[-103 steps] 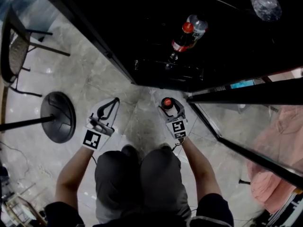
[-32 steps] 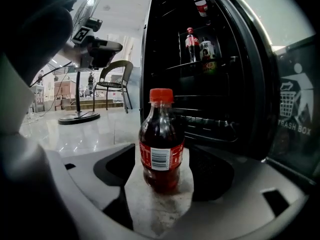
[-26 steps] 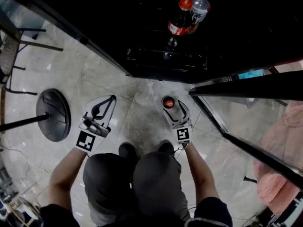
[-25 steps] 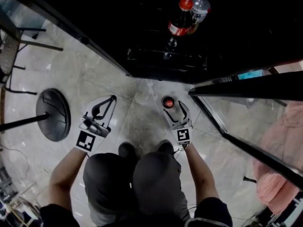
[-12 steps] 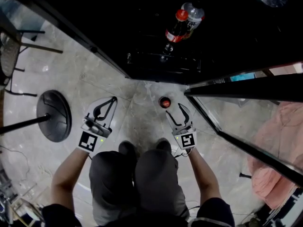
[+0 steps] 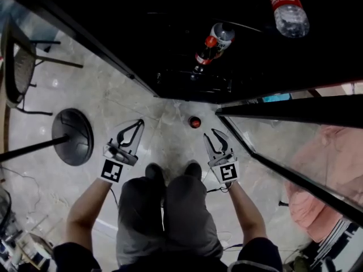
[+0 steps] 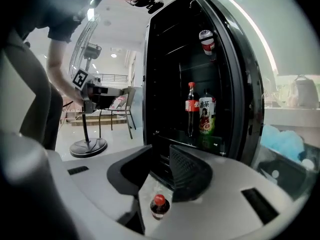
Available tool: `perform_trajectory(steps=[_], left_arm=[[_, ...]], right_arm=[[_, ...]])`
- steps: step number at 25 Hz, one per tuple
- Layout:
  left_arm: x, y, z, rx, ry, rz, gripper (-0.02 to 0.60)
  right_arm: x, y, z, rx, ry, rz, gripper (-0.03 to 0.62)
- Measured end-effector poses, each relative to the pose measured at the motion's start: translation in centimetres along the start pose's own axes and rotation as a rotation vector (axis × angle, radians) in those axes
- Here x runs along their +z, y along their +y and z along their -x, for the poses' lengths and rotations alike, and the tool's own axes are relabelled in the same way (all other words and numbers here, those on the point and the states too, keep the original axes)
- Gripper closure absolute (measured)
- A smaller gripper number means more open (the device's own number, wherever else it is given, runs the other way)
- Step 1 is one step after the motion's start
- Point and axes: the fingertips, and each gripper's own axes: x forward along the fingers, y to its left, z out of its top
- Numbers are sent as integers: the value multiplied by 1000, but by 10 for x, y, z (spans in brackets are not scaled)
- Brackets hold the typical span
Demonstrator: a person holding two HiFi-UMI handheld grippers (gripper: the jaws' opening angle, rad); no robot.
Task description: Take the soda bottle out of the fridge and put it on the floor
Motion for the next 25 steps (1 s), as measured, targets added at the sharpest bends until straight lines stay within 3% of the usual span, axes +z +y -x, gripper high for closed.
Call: perform_trajectory(steps=[1,6,12,25], left_arm=[[10,0,3,2,0,4,558],[66,0,22,18,-6,29,558],[141,3,41,55,-14,69,558],[289,-1,68,118,17,111,558]], right_arm=[[16,2,4,0,-12,2,496],[91,12,22,3,-26,5,501],[176,16,46,-20,-29,11,570],[356,14,94,-10,-52,-26,576]])
